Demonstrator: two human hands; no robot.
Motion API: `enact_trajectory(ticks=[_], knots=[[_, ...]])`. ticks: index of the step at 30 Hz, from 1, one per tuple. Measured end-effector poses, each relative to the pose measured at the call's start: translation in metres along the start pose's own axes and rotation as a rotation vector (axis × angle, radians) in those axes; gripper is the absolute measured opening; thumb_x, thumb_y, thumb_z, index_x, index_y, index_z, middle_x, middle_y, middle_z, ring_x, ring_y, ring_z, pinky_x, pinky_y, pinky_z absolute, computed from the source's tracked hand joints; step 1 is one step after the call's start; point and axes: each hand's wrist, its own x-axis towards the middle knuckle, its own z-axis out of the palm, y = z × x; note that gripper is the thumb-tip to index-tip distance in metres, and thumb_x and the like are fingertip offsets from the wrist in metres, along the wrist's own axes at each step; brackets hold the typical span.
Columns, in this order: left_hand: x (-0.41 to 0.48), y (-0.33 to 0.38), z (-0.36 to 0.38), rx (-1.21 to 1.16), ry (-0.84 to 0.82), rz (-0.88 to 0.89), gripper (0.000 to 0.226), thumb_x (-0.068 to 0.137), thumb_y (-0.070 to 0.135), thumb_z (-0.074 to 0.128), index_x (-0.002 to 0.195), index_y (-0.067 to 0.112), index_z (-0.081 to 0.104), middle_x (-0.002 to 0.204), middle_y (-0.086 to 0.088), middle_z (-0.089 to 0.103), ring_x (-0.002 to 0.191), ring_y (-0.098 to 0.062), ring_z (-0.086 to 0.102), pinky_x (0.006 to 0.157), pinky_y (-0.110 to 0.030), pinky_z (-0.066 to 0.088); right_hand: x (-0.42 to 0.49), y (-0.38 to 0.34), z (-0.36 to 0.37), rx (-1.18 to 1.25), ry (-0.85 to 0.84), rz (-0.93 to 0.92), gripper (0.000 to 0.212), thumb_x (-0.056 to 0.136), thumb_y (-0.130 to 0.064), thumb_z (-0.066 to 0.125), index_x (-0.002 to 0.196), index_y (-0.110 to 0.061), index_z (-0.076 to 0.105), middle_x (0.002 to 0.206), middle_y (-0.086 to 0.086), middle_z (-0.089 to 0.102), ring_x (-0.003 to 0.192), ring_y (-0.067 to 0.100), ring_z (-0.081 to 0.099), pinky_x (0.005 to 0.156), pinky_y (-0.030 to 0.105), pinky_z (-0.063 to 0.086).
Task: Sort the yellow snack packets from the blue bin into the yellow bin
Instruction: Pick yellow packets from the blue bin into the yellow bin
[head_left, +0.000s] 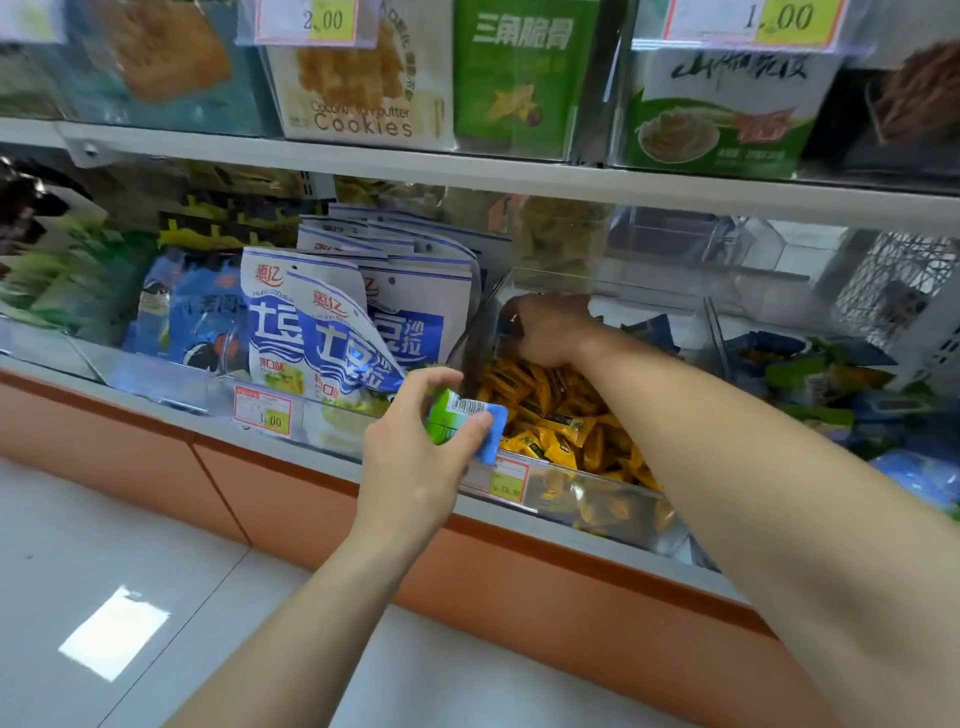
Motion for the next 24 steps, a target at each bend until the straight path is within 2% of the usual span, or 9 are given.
enact_trajectory(ticks=[3,5,7,10,13,15,19,22,24], knots=[[0.001,0.004,0.001,-0.045,-0.017,0.007,0.027,0.087,0.025,0.075,0.109,0.035,0.062,0.098,0.017,0.065,0.086,-0.009,0.064,0.076,-0.044,0.058,-0.001,0.004,0.001,-0.106,0.168,-0.037,0.016,0.086,-0.031,0.066,0.1,-0.027,0.071,0.108,0.004,0.067,0.105,0.028,0.061,0.081,0.033,0.045],[0.001,0.008,0.006,-0.073,-0.015,-0.006,0.025,0.087,0.021,0.075,0.106,0.033,0.063,0.098,0.014,0.065,0.088,-0.006,0.064,0.079,-0.04,0.058,-0.002,0.011,0.002,-0.095,0.166,-0.04,0.032,0.087,-0.037,0.064,0.118,-0.028,0.067,0.12,0.007,0.065,0.115,0.031,0.057,0.092,0.04,0.049],[-0.001,0.012,0.012,-0.092,-0.011,-0.029,0.026,0.087,0.02,0.075,0.105,0.033,0.061,0.096,0.015,0.065,0.089,-0.001,0.064,0.08,-0.034,0.057,-0.003,0.014,0.004,-0.054,0.03,-0.005,0.054,0.092,-0.041,0.06,0.143,-0.031,0.045,0.141,0.008,0.053,0.132,0.033,0.043,0.105,0.045,0.04],[-0.004,0.013,0.016,-0.102,-0.003,-0.067,0.031,0.087,0.02,0.074,0.109,0.034,0.059,0.096,0.017,0.065,0.089,0.001,0.064,0.08,-0.034,0.058,0.003,0.014,0.007,0.042,-0.058,0.042,0.058,0.095,-0.038,0.055,0.149,-0.034,0.035,0.148,0.004,0.047,0.142,0.032,0.03,0.111,0.05,0.026],[-0.003,0.009,0.015,-0.104,0.008,-0.091,0.036,0.088,0.014,0.071,0.112,0.037,0.057,0.097,0.018,0.064,0.088,0.002,0.064,0.079,-0.035,0.059,0.003,0.012,0.004,-0.021,0.04,-0.017,0.032,0.091,-0.04,0.063,0.122,-0.035,0.062,0.125,-0.003,0.063,0.127,0.027,0.048,0.104,0.046,0.035],[-0.002,0.008,0.014,-0.109,0.013,-0.082,0.036,0.089,0.013,0.07,0.11,0.038,0.056,0.095,0.022,0.063,0.088,0.003,0.063,0.079,-0.034,0.059,-0.005,0.01,-0.001,-0.029,0.155,-0.063,0.017,0.089,-0.041,0.066,0.102,-0.031,0.071,0.108,-0.004,0.066,0.11,0.023,0.056,0.092,0.039,0.039],[-0.002,0.012,0.017,-0.138,0.004,-0.07,0.032,0.089,0.018,0.07,0.11,0.037,0.056,0.097,0.019,0.063,0.088,-0.004,0.064,0.082,-0.043,0.057,-0.049,0.01,-0.022,0.306,0.387,-0.109,0.012,0.092,-0.033,0.065,0.099,-0.024,0.07,0.098,-0.009,0.058,0.094,0.013,0.055,0.07,0.024,0.038],[-0.002,0.02,0.023,-0.283,-0.028,-0.14,0.042,0.078,0.044,0.076,0.114,0.039,0.055,0.107,0.009,0.066,0.098,-0.014,0.068,0.088,-0.047,0.056,-0.107,0.016,-0.035,0.63,0.338,-0.034,0.008,0.09,-0.037,0.067,0.098,-0.038,0.066,0.095,-0.018,0.064,0.091,0.005,0.059,0.072,0.018,0.043],[-0.003,0.025,0.028,-0.394,-0.121,-0.159,0.055,0.069,0.058,0.076,0.116,0.041,0.054,0.108,0.008,0.069,0.099,-0.015,0.07,0.086,-0.045,0.058,-0.142,0.016,-0.033,0.778,0.264,-0.06,0.006,0.088,-0.034,0.07,0.094,-0.031,0.07,0.091,-0.012,0.071,0.087,0.008,0.067,0.071,0.025,0.055]])
